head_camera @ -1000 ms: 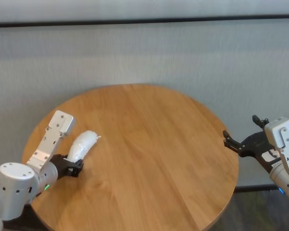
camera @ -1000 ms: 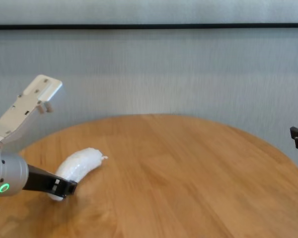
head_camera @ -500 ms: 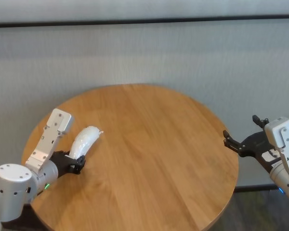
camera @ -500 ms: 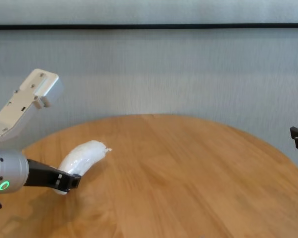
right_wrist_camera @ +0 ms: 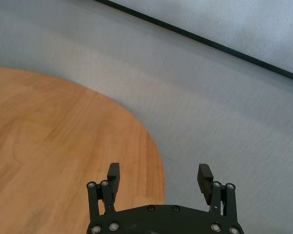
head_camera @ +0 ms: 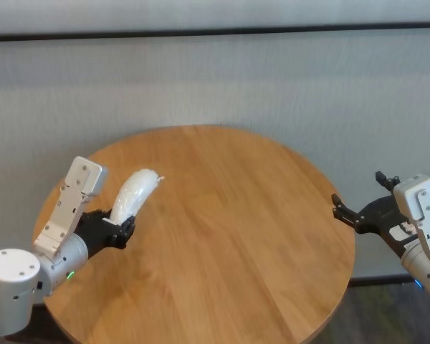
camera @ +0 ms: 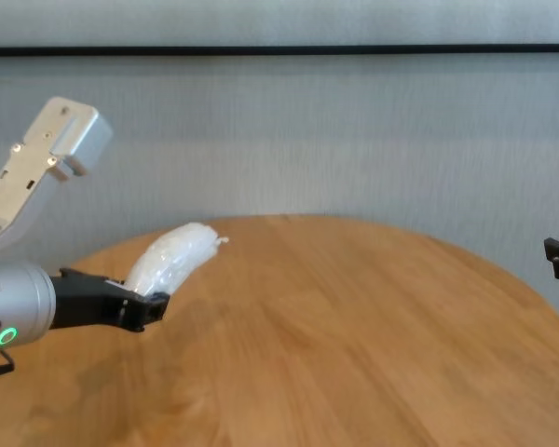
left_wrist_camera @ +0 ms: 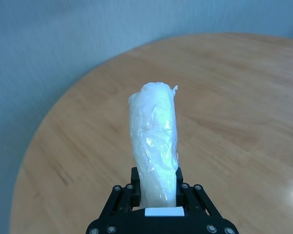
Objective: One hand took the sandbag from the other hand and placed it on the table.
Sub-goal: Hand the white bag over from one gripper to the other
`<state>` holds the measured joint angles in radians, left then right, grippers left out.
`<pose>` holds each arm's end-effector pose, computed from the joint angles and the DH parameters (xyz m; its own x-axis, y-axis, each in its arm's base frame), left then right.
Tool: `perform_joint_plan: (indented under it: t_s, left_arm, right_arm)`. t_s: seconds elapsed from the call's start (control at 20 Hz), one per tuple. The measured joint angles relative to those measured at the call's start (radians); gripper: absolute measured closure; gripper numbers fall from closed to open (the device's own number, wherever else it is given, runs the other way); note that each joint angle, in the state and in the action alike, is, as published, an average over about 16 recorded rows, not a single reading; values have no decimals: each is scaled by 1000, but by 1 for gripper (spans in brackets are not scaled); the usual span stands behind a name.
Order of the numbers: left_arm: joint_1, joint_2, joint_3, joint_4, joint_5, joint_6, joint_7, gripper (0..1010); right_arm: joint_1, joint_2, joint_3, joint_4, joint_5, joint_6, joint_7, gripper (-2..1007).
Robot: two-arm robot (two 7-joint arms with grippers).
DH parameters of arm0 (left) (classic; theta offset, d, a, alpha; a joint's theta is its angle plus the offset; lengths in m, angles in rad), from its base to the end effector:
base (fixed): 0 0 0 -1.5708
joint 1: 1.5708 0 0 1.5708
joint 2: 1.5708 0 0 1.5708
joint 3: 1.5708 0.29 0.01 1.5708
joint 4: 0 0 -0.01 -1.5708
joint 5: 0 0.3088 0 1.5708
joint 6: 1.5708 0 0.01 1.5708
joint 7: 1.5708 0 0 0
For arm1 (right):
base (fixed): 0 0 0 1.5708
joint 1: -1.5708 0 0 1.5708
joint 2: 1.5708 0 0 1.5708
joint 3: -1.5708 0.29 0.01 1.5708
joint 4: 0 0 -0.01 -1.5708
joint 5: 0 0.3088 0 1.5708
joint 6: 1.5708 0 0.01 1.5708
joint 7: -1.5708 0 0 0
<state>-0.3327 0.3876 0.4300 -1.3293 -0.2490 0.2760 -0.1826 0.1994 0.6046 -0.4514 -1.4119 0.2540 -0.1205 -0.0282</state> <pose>0.4021 0.0204 -0.2847 0.4543 0.8754 0.1652 -0.8531 0.3740 0.3639 0.3580 -0.0827 -0.3023 0.2924 -0.8803 0.3735 0.9552 0.2874 -0.0705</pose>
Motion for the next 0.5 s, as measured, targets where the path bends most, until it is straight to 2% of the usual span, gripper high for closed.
perform_joint_plan:
  t_s: [0.5]
  left_arm:
    - [41, 38, 0, -89, 25, -160, -105, 615]
  right_arm:
    - [0, 0, 0, 0, 0, 0, 0, 3]
